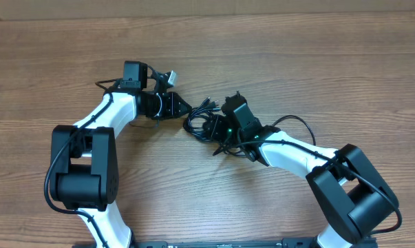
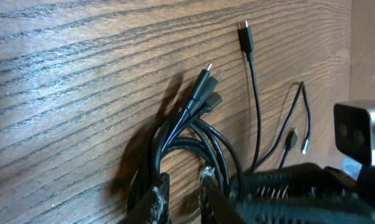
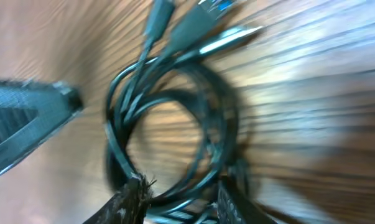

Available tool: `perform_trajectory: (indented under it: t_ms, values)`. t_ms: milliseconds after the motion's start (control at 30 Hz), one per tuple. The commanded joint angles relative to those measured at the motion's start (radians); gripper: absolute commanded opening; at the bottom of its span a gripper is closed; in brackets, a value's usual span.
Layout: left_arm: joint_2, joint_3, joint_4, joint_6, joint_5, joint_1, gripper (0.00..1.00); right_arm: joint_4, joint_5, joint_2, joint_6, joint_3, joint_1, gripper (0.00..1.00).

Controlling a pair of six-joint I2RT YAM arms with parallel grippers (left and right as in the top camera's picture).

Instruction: Untangle cables

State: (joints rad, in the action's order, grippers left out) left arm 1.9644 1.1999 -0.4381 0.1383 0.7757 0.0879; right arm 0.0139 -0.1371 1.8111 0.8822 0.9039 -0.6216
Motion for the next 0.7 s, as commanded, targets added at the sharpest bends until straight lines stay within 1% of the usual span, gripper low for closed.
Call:
perform_trajectory:
  t_ms: [0,33,100,233,367,400,500,567,600,667]
  values:
    - [0.008,0.023,0.006,0.022,-0.081,-0.005,0.19,0.025,0.130,-0.002,0.000,-0.005,0.008,0.36]
    - [0.008,0.023,0.006,0.043,-0.123,-0.005,0.20,0.034,0.139,-0.002,0.000,-0.005,0.008,0.36]
    - [0.008,0.023,0.005,0.079,-0.198,-0.005,0.26,0.044,0.145,-0.002,0.000,-0.005,0.008,0.36]
    - [0.008,0.023,0.000,0.116,-0.287,-0.005,0.30,0.041,0.145,-0.002,0.000,-0.005,0.008,0.37]
    - [0.008,0.023,-0.003,0.129,-0.308,-0.005,0.31,0.040,0.144,-0.002,0.000,-0.005,0.008,0.40]
    - [0.008,0.023,-0.003,0.129,-0.308,-0.005,0.30,0.039,0.145,-0.002,-0.003,-0.005,0.008,0.43]
    - [0.008,0.023,-0.005,0.129,-0.308,-0.006,0.30,0.006,0.142,-0.004,-0.113,0.000,0.011,0.42]
    - [0.008,0.026,-0.015,0.129,-0.308,-0.013,0.30,0.050,0.115,-0.016,-0.167,0.035,0.021,0.40]
    - [0.008,0.031,-0.028,0.129,-0.308,-0.019,0.30,0.100,0.092,-0.025,-0.182,0.067,0.028,0.40]
    - [0.008,0.046,-0.064,0.129,-0.307,-0.041,0.29,0.259,0.072,-0.037,-0.185,0.166,0.044,0.40]
